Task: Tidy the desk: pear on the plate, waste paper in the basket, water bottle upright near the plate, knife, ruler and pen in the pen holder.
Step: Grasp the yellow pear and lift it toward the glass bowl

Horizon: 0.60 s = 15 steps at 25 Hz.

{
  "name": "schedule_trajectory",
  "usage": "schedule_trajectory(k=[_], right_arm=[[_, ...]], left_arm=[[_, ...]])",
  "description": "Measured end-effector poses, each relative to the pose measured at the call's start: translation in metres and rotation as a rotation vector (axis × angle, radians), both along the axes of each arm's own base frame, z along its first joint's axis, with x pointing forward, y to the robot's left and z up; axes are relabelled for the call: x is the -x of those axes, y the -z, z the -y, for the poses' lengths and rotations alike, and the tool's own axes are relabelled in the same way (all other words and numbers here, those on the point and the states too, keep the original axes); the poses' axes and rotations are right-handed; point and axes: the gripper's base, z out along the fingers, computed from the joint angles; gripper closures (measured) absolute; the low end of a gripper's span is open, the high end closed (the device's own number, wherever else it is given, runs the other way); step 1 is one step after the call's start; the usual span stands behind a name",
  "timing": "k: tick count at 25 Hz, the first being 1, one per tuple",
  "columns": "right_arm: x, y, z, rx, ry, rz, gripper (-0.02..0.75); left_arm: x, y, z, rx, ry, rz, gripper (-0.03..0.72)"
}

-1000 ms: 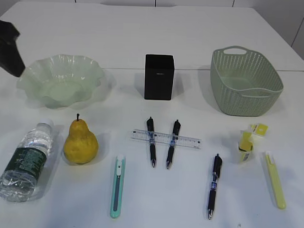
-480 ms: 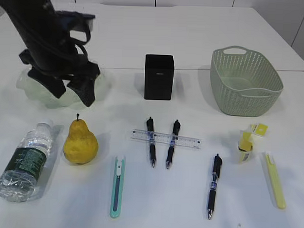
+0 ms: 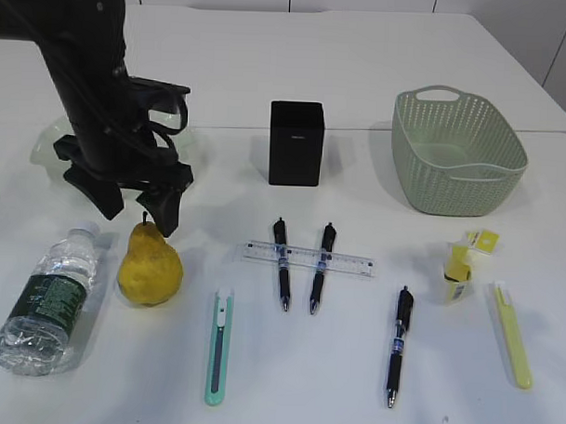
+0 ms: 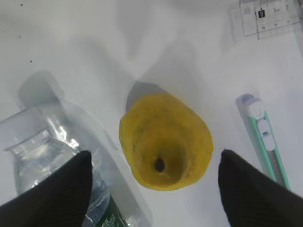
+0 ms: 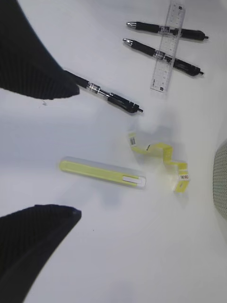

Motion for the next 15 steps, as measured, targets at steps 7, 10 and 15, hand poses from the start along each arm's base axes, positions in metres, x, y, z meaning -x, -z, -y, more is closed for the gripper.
schedule_trajectory(k=[7,10,15], right_arm=[[0.0,0.0,0.0,0.001,-0.002,0.0,0.225],[0.0,-0.001,0.0,0.001,-0.002,0.002,0.225],[0.0,-0.001,0.0,0.001,-0.002,0.002,0.225]], left_arm=[[-0.004,0.019,0.002,-0.019,0.0,-0.043,0.098],[-0.005,0.027,0.003,-0.02,-0.004,-0.062,0.103],[-0.006,0.032,0.003,-0.018,-0.007,-0.065,0.16]])
